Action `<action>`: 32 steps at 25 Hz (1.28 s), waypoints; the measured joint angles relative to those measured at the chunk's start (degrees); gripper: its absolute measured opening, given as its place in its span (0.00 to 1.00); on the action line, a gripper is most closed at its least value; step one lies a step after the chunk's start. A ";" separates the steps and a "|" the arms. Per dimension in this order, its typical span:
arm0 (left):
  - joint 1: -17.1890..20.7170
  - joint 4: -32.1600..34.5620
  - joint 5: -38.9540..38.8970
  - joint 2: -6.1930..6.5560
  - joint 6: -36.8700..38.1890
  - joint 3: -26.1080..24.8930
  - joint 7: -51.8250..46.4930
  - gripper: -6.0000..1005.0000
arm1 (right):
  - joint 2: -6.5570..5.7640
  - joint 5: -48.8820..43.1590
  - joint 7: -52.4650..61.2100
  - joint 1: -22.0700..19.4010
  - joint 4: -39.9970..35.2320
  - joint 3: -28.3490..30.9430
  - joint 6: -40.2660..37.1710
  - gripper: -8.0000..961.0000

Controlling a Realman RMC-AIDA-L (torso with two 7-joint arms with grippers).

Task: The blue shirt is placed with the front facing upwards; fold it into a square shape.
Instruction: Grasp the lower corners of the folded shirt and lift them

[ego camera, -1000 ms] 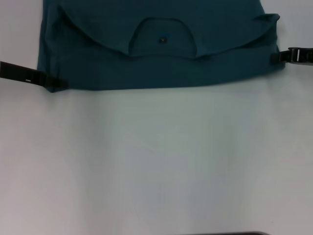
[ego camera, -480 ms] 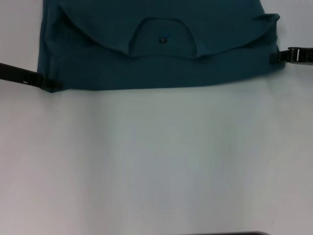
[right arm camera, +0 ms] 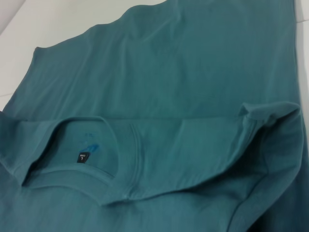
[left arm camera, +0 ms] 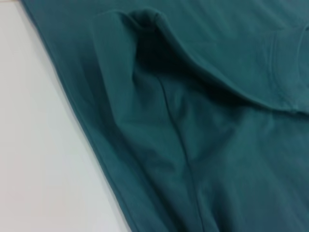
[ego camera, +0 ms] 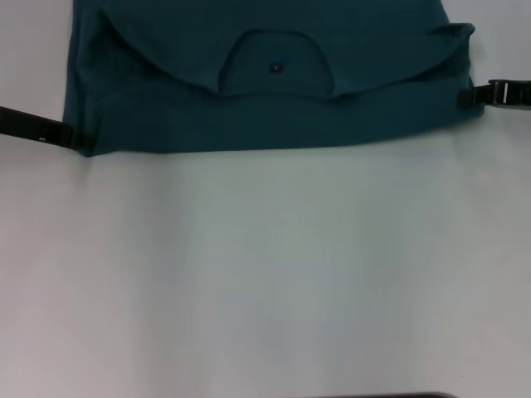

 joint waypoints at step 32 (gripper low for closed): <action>5.76 -8.18 -2.00 -0.34 11.00 -0.72 2.80 0.10 | -0.40 0.73 -4.01 -5.62 -1.69 4.39 -10.05 0.05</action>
